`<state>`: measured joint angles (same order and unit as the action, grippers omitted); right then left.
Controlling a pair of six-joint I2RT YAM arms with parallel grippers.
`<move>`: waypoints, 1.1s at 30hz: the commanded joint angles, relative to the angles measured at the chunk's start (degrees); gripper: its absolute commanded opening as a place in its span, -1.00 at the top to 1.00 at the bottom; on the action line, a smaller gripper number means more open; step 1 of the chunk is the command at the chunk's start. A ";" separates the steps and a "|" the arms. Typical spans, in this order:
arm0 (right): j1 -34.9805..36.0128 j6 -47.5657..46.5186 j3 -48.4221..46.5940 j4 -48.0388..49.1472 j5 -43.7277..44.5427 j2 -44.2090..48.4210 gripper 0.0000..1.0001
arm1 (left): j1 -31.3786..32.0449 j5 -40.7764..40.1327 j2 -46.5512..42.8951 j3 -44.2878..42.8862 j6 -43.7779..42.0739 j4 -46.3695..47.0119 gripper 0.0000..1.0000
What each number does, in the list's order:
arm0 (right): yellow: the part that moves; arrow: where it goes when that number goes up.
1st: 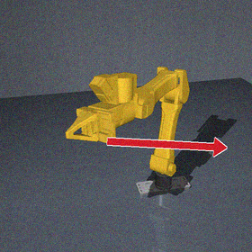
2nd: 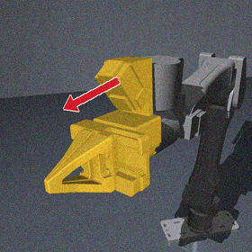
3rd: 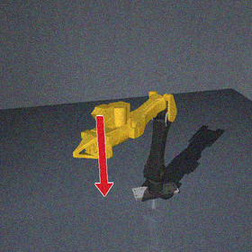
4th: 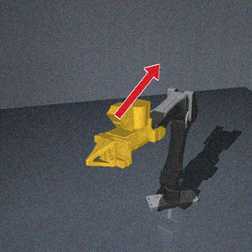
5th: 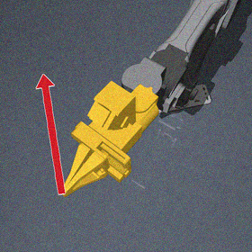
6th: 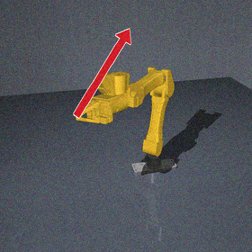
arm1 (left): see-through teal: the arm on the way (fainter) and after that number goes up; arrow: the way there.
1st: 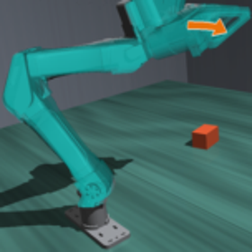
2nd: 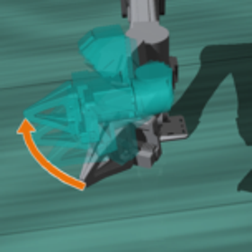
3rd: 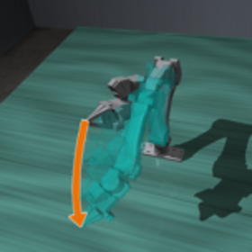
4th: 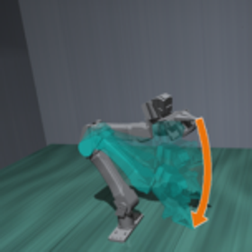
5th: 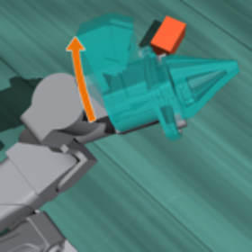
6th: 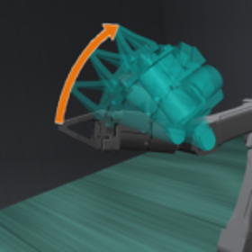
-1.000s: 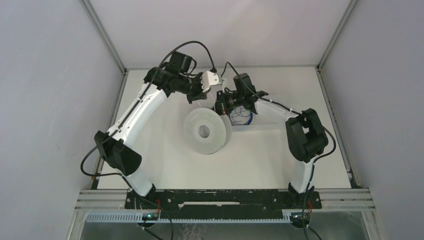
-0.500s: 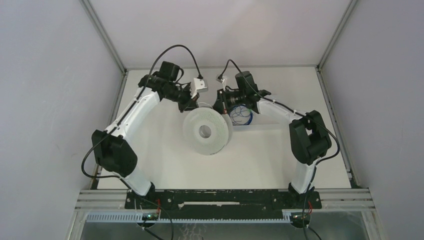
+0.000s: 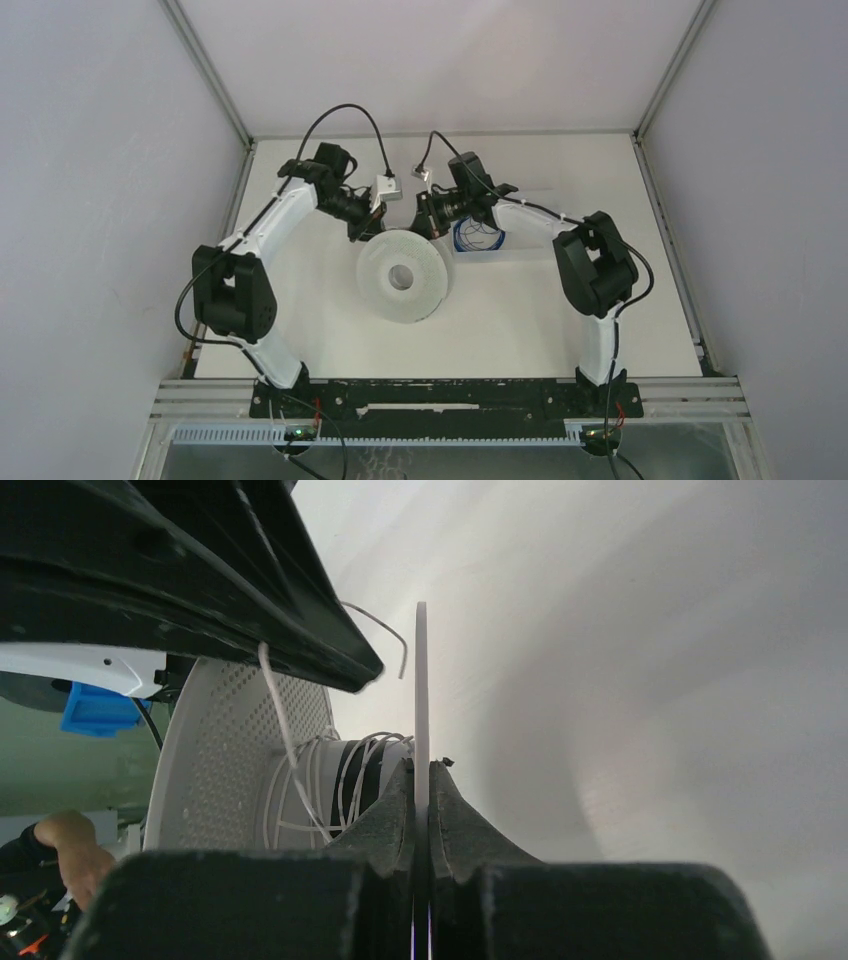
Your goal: Wrap the cables
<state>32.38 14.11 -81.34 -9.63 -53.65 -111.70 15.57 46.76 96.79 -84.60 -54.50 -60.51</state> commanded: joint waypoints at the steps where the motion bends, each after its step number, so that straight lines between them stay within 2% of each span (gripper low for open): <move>1: 0.98 0.21 -6.09 2.72 -1.67 -2.29 1.00 | -0.59 2.64 1.07 3.05 -3.04 -2.25 0.97; 14: 1.48 3.38 -16.10 3.48 -2.90 -15.48 1.00 | -2.26 0.56 0.84 12.66 -2.64 5.77 0.79; 27: 0.59 -1.13 -30.10 -3.76 -2.11 -27.62 0.99 | -3.09 -3.30 8.03 9.42 0.74 5.54 0.78; 33: -0.51 -2.79 -36.06 -6.75 -1.78 -32.26 0.75 | -3.74 -4.42 11.70 6.80 2.16 4.21 0.79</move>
<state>34.04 14.83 -110.63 -23.38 -65.14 -142.56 10.33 40.64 106.00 -76.97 -53.63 -49.63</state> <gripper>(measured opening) 0.095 0.103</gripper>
